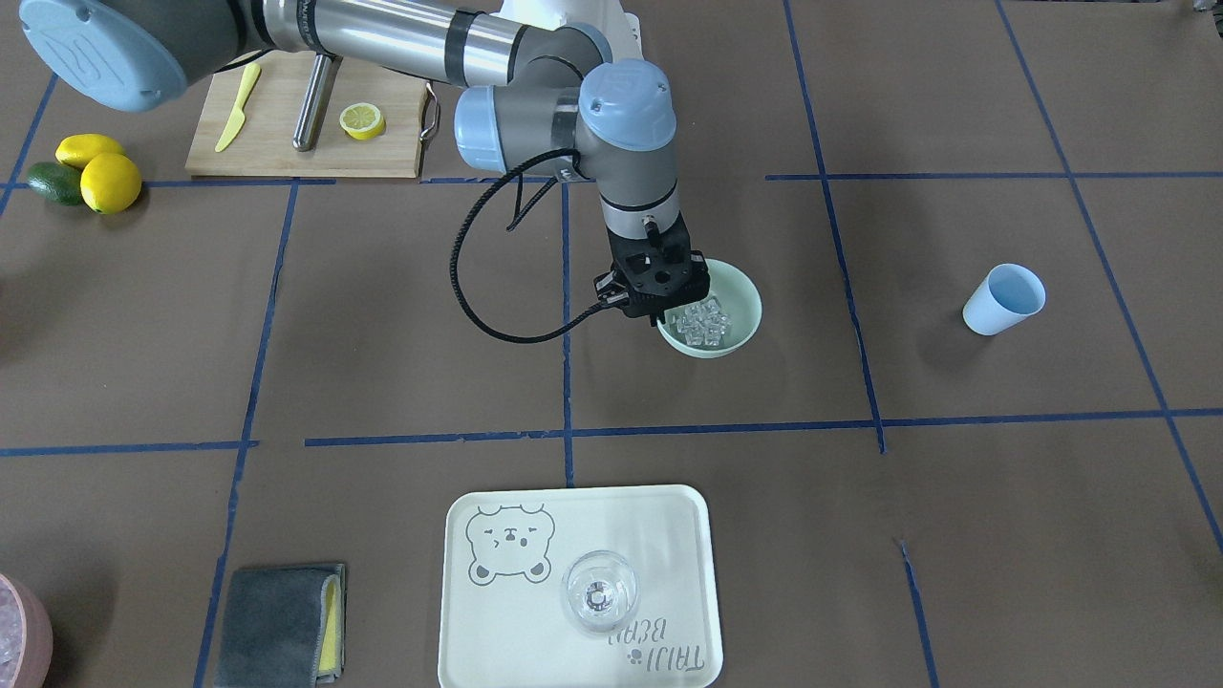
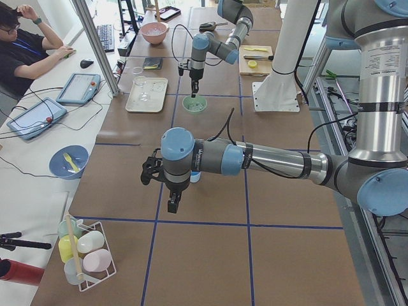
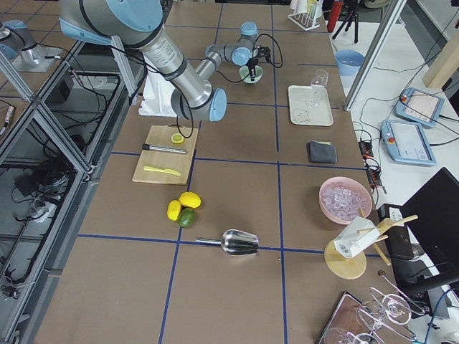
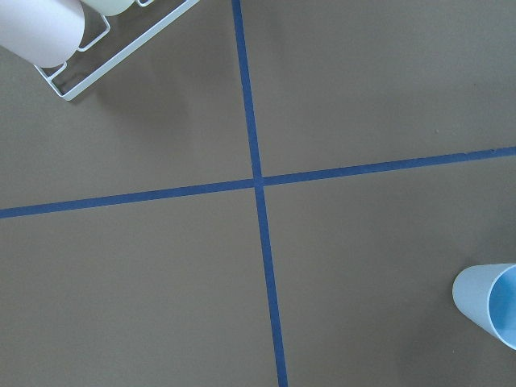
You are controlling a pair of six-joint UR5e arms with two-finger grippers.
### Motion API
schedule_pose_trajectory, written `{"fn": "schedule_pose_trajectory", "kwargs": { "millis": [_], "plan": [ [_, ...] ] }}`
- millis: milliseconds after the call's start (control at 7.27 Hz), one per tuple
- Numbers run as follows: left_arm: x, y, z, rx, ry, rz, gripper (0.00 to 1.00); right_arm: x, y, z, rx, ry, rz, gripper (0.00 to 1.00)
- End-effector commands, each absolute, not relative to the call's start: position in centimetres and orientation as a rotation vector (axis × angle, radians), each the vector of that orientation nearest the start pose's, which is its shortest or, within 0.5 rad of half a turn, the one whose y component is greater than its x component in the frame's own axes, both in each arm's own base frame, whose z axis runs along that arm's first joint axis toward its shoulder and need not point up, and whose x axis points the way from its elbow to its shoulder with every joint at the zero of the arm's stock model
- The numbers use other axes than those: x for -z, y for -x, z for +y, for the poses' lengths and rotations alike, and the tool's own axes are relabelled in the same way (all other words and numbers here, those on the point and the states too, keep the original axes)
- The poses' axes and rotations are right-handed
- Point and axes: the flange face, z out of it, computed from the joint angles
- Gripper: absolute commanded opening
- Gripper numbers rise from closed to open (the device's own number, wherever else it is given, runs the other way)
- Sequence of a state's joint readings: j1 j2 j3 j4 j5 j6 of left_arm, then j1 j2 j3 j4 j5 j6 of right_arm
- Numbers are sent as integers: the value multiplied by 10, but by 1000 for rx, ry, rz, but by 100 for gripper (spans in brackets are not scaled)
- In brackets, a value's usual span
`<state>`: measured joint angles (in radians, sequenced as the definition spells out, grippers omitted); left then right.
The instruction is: Pour ice into bowl
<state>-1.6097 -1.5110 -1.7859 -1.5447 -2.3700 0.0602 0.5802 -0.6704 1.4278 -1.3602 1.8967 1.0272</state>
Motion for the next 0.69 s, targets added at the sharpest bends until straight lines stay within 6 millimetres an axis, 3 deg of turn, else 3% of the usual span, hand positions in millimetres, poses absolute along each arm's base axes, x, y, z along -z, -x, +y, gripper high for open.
{"fn": "schedule_pose_trajectory", "kwargs": {
  "millis": [0,138,275,550],
  "plan": [
    [-583,80,-467,-73,-160,791,100,-207,427,-533,191,-249,-1015,0],
    [-583,81,-467,-71,-161,791,100,-247,360,-554,194,-241,-1015,0],
    [-583,81,-466,-71,-161,791,100,-286,307,-569,214,-231,-1014,0],
    [-582,81,-467,-72,-162,791,100,-408,235,-532,358,-241,-927,0]
  ]
}}
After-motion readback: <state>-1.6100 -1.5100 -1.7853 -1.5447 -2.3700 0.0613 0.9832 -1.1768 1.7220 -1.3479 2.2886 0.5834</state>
